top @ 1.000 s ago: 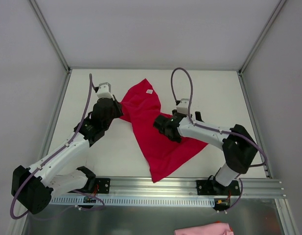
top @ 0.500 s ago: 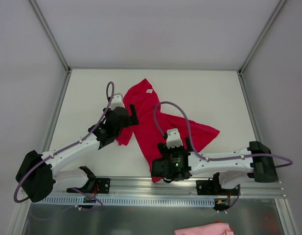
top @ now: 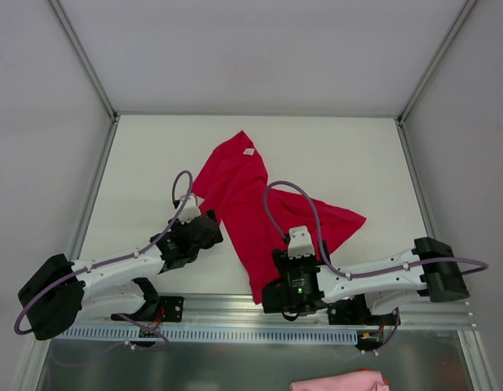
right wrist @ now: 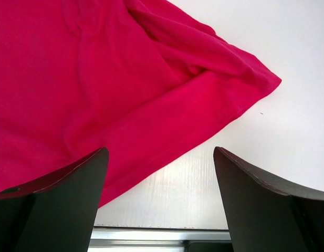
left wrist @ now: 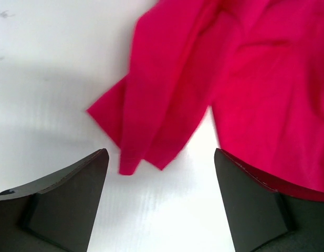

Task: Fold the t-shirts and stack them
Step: Flatten out the tshirt

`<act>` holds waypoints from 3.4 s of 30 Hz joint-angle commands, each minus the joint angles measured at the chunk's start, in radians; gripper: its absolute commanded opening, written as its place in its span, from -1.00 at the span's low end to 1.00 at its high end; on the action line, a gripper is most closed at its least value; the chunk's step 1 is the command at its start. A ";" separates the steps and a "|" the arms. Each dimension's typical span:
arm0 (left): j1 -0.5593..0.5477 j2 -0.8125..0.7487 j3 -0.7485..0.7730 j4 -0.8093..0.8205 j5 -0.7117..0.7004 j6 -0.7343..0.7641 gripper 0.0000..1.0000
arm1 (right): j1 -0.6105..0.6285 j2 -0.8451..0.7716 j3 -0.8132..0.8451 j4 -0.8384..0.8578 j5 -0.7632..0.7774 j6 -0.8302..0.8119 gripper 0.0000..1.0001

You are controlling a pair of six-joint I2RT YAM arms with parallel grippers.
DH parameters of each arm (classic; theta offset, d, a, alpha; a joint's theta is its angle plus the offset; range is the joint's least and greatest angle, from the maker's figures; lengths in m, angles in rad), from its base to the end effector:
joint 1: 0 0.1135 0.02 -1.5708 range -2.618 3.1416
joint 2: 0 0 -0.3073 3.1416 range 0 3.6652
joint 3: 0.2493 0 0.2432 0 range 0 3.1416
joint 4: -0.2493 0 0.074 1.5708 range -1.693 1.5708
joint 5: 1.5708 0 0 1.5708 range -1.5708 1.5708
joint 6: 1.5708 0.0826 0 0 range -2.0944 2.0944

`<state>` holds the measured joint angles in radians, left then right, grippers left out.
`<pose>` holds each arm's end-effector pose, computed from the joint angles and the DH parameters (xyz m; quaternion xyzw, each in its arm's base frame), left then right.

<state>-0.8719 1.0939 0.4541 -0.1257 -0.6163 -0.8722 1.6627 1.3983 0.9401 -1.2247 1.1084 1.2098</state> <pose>0.1690 -0.1268 0.1960 -0.1190 0.8767 -0.1064 0.4538 0.0559 0.1987 0.2557 -0.2193 0.8207 -0.1177 0.5143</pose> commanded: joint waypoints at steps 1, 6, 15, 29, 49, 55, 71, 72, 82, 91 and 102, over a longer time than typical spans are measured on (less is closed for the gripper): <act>-0.006 -0.068 -0.044 -0.020 -0.077 -0.091 0.64 | 0.020 -0.050 -0.023 0.001 0.007 0.037 0.72; -0.004 -0.080 -0.063 -0.026 -0.091 -0.090 0.53 | 0.026 0.011 0.008 -0.042 0.007 0.073 0.73; -0.004 0.006 -0.057 0.041 -0.086 -0.067 0.37 | 0.034 0.036 -0.001 -0.070 -0.007 0.129 0.73; -0.006 0.037 -0.084 0.072 -0.085 -0.074 0.19 | 0.057 0.034 -0.069 0.130 -0.056 0.045 0.74; -0.004 0.061 -0.097 0.120 -0.076 -0.057 -0.10 | 0.163 0.275 -0.020 0.625 -0.243 -0.279 0.73; -0.004 0.066 -0.089 0.121 -0.072 -0.050 -0.20 | 0.161 0.297 -0.018 0.636 -0.254 -0.280 0.73; -0.006 0.070 -0.080 0.115 -0.068 -0.045 -0.86 | 0.151 0.343 -0.011 0.700 -0.282 -0.319 0.74; -0.004 0.072 -0.078 0.113 -0.068 -0.044 -0.92 | 0.149 0.344 -0.012 0.708 -0.286 -0.320 0.74; -0.006 0.058 -0.068 0.097 -0.077 -0.039 -1.00 | 0.143 0.350 -0.012 0.726 -0.292 -0.328 -0.06; -0.006 0.060 -0.048 0.097 -0.082 -0.014 -1.00 | 0.138 0.370 0.043 0.641 -0.263 -0.314 -0.98; 0.166 0.130 0.337 0.089 0.033 0.219 -1.00 | -0.179 0.095 0.045 0.268 -0.066 -0.224 -0.98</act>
<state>-0.7837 1.2045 0.6697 -0.0483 -0.6369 -0.7395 1.5784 1.6867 0.9886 -0.7662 0.9062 0.9337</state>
